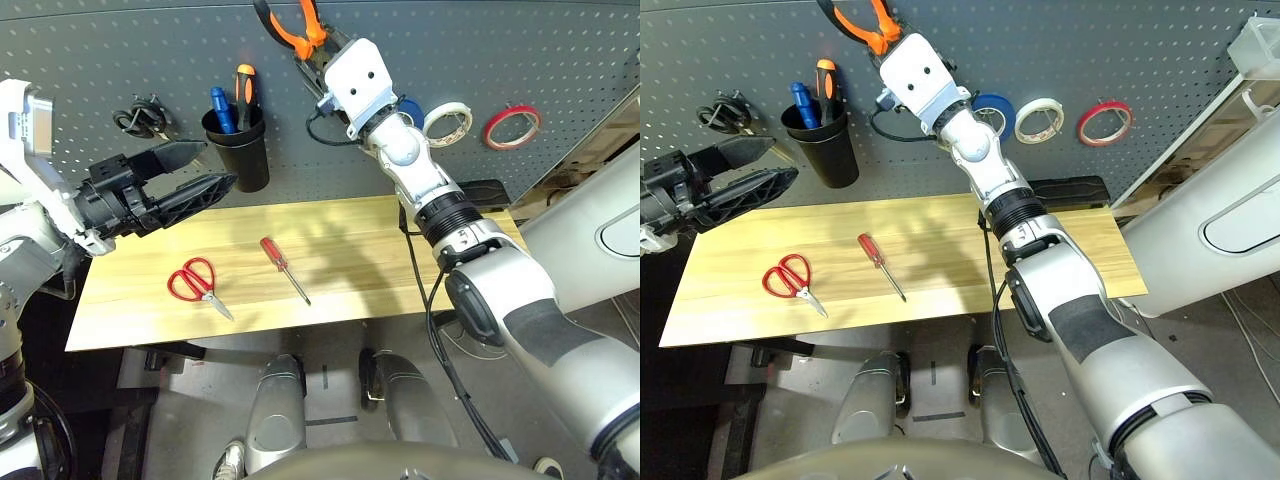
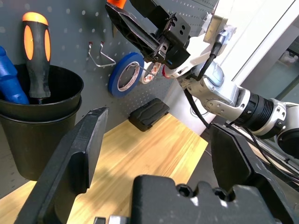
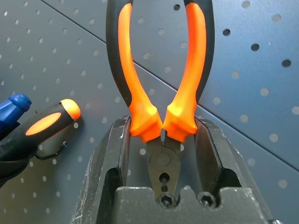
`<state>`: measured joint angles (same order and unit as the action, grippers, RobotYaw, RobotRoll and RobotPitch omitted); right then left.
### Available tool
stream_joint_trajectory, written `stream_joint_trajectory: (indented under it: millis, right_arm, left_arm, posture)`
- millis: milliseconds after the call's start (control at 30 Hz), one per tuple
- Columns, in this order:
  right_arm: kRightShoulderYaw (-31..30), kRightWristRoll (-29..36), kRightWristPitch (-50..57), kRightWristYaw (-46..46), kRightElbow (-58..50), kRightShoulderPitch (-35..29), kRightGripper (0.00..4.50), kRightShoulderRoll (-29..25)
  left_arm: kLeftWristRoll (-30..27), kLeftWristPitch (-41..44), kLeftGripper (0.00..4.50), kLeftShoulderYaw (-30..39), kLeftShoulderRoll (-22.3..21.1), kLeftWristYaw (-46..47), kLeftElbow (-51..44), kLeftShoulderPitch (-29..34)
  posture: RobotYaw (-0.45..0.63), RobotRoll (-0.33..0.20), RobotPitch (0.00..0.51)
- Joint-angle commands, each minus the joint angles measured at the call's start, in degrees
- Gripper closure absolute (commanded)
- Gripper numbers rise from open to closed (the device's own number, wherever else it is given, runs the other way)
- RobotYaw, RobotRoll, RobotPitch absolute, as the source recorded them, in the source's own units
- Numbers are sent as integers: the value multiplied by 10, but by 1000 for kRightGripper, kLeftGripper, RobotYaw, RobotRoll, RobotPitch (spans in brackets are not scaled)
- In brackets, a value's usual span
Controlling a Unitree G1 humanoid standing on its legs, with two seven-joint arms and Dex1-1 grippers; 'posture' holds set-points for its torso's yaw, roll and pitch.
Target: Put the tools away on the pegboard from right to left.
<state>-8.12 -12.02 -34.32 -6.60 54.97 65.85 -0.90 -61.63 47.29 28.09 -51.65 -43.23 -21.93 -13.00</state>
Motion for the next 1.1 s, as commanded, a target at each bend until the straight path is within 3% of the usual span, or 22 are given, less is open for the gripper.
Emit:
stream_joint_trajectory:
  millis: [33, 733, 1100]
  right_arm:
    - [2, 1, -13, 8, 19, -4, 2390, 2]
    - [24, 24, -17, 12, 103, -20, 2390, 13]
    - [-14, -54, -53, 104, 68, -2, 2390, 3]
  left_arm:
    - [-10, 12, 0, 3, -8, 2, -17, 4]
    - [-25, 31, 0, 12, -13, 14, -34, 11]
    - [-21, 26, 0, 8, -7, 14, -35, 13]
  posture:
    - [200, 0, 153]
    - [229, 0, 159]
    - [224, 0, 158]
